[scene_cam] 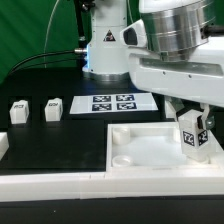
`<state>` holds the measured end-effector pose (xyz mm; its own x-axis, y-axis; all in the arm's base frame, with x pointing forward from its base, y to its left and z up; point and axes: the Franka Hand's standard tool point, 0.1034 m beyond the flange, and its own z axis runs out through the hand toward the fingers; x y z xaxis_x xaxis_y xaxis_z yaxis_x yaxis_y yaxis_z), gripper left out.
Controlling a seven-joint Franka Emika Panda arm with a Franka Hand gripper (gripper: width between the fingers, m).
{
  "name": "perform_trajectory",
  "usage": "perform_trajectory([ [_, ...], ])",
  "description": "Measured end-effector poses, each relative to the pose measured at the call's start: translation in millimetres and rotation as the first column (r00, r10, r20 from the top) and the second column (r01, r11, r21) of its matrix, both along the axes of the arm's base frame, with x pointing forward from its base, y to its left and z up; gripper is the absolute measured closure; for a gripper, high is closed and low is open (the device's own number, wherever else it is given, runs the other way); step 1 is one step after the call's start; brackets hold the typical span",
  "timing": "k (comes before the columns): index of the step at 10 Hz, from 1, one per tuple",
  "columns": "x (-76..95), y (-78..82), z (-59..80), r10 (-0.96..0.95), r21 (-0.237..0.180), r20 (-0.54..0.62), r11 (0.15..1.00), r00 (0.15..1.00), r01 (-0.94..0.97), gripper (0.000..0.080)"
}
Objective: Assemble one leg
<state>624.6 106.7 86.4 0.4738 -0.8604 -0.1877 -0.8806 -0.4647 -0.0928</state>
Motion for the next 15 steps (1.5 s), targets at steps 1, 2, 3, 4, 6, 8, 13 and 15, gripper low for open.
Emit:
perform_trajectory([
  [1,-0.5,3.3,-0.1,-0.137,0.014,-0.032,0.990,0.990,0.138,0.0502],
  [2,-0.9,7.4,-0.5,-0.257,0.022,-0.063,0.966,0.964,0.259,0.0502],
  [3,-1.3,11.4,-0.8,-0.371,0.029,-0.097,0.927,0.924,0.375,0.0502],
  [4,-1.2,13.0,-0.6,-0.446,0.029,-0.120,0.891,0.887,0.452,0.0502],
  [6,-1.4,14.3,-0.6,-0.451,0.032,-0.123,0.888,0.884,0.458,0.0503],
  [8,-1.5,15.1,-0.6,-0.427,0.035,-0.117,0.901,0.897,0.433,0.0352],
  [13,-2.9,16.8,-2.4,-0.027,0.061,-0.013,0.998,1.000,0.028,0.0151],
  [15,-2.5,16.2,-3.9,0.198,0.054,0.047,0.978,0.979,-0.200,0.0151],
])
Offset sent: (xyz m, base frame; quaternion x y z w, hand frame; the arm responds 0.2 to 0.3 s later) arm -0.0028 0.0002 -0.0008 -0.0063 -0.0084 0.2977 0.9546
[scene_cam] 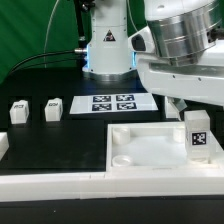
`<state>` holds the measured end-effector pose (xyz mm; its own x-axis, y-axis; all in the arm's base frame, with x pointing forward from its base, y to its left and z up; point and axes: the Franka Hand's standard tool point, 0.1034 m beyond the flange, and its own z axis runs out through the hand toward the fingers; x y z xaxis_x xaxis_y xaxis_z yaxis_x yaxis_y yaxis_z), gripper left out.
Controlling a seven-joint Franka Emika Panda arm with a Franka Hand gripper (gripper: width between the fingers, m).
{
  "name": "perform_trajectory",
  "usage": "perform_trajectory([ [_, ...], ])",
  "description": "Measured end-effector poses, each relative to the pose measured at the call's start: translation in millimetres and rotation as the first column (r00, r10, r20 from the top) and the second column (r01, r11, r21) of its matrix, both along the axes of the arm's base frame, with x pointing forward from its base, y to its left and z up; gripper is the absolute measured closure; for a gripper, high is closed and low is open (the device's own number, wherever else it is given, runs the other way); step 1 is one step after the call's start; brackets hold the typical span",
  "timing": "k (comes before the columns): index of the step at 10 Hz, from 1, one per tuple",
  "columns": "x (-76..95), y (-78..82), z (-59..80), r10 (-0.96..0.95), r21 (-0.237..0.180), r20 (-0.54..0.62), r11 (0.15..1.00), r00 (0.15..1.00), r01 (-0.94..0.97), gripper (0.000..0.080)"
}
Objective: Assemble one leg
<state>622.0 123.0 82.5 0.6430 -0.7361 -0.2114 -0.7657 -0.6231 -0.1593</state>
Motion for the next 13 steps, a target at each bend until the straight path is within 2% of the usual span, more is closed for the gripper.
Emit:
perform_trajectory([
  [2,0.4,-1.0,0.0,0.254,-0.011,0.068,0.967,0.965,-0.254,0.0151],
  [3,1.6,-1.6,0.8,0.365,-0.030,0.097,0.931,0.926,-0.364,0.0151],
  [6,8.0,-0.8,3.7,0.688,-0.150,0.154,0.726,0.709,-0.671,0.0151],
  [7,8.0,-2.2,3.1,0.715,-0.155,0.158,0.699,0.680,-0.698,0.0151],
  [11,8.0,-1.8,3.1,0.718,-0.155,0.160,0.696,0.677,-0.702,0.0151],
  [13,8.0,-1.8,3.1,0.718,-0.155,0.160,0.696,0.677,-0.702,0.0413],
])
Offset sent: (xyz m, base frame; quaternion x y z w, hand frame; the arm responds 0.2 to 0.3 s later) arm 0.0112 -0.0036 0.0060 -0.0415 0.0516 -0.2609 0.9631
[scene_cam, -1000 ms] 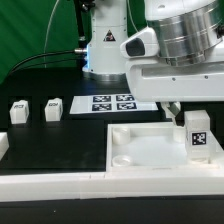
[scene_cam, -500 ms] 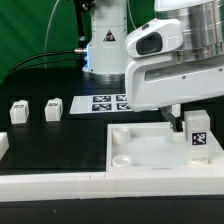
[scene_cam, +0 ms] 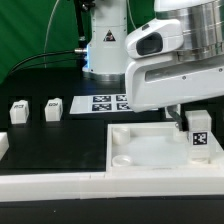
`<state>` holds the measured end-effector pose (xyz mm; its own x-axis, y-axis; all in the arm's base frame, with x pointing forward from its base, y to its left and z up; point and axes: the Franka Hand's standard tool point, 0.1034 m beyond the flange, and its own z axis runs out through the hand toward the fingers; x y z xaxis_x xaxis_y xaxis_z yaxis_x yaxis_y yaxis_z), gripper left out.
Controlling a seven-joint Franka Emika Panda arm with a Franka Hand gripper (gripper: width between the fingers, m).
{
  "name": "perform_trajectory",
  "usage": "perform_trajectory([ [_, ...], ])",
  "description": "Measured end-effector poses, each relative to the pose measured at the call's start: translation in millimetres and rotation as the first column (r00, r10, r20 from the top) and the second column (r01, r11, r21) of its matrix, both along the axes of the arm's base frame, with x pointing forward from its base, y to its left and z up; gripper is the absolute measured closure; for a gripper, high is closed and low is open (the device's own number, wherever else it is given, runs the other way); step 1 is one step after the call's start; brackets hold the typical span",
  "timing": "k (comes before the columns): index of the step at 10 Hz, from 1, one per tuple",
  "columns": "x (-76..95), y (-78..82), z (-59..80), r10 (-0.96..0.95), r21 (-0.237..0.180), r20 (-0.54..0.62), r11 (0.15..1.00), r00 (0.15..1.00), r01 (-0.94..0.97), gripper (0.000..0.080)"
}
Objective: Assemble one leg
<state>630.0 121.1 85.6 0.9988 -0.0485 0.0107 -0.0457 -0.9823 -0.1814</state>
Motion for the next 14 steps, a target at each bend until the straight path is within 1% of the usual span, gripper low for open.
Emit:
perform_trajectory([
  [1,0.3,-0.6,0.2,-0.001,-0.001,0.001,1.000,1.000,0.001,0.0413],
  [2,0.5,-1.9,0.1,-0.003,-0.001,0.001,1.000,1.000,0.003,0.0486],
  [6,0.9,-3.4,0.0,-0.035,-0.001,-0.004,0.999,0.999,0.035,0.0486],
  [7,1.1,-3.4,0.2,-0.069,0.002,-0.009,0.998,0.998,0.069,0.0486],
  [8,1.8,-4.9,0.2,-0.177,0.002,-0.027,0.984,0.984,0.177,0.0486],
  [9,2.6,-7.3,0.0,-0.290,0.011,-0.046,0.957,0.956,0.291,0.0486],
  [10,4.0,-11.3,-0.7,-0.414,0.031,-0.068,0.908,0.908,0.417,0.0486],
  [11,4.7,-13.3,-0.7,-0.512,0.041,-0.091,0.855,0.854,0.517,0.0486],
  [12,5.0,-14.2,-0.8,-0.619,0.030,-0.115,0.780,0.777,0.625,0.0486],
  [14,4.6,-14.1,-0.7,-0.752,0.010,-0.152,0.648,0.641,0.762,0.0486],
])
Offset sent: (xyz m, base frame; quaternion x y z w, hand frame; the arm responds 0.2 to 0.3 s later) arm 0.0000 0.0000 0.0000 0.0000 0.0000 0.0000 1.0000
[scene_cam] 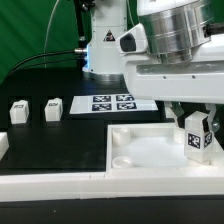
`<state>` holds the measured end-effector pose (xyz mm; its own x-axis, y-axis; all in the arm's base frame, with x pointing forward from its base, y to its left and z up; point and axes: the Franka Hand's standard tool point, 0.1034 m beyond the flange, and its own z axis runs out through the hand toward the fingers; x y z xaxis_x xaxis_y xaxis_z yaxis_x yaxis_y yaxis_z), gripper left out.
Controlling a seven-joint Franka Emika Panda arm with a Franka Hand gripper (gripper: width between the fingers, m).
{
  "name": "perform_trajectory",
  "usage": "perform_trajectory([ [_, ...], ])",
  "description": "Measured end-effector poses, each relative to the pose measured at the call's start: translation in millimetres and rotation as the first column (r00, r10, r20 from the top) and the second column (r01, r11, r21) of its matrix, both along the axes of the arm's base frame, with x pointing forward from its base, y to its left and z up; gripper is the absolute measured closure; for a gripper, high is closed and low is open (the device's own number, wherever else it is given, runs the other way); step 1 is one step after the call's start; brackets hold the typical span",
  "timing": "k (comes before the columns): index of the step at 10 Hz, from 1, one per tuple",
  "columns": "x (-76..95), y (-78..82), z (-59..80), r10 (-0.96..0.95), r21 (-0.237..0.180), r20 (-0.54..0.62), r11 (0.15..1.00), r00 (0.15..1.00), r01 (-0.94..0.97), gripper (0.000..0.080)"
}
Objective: Assemble one leg
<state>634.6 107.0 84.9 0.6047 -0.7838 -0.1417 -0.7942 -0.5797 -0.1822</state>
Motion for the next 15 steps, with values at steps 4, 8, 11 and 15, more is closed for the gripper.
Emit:
perform_trajectory([
  [4,-0.2,2.4,0.9,-0.386,0.014,-0.095,0.921,0.918,0.389,0.0486],
  [8,-0.4,3.6,0.6,-0.466,0.023,-0.124,0.881,0.876,0.472,0.0486],
  [11,-0.6,4.3,0.4,-0.406,0.027,-0.107,0.911,0.908,0.411,0.0201],
  [15,-5.0,4.2,-3.3,0.034,-0.019,-0.033,0.999,0.999,-0.034,0.0153],
])
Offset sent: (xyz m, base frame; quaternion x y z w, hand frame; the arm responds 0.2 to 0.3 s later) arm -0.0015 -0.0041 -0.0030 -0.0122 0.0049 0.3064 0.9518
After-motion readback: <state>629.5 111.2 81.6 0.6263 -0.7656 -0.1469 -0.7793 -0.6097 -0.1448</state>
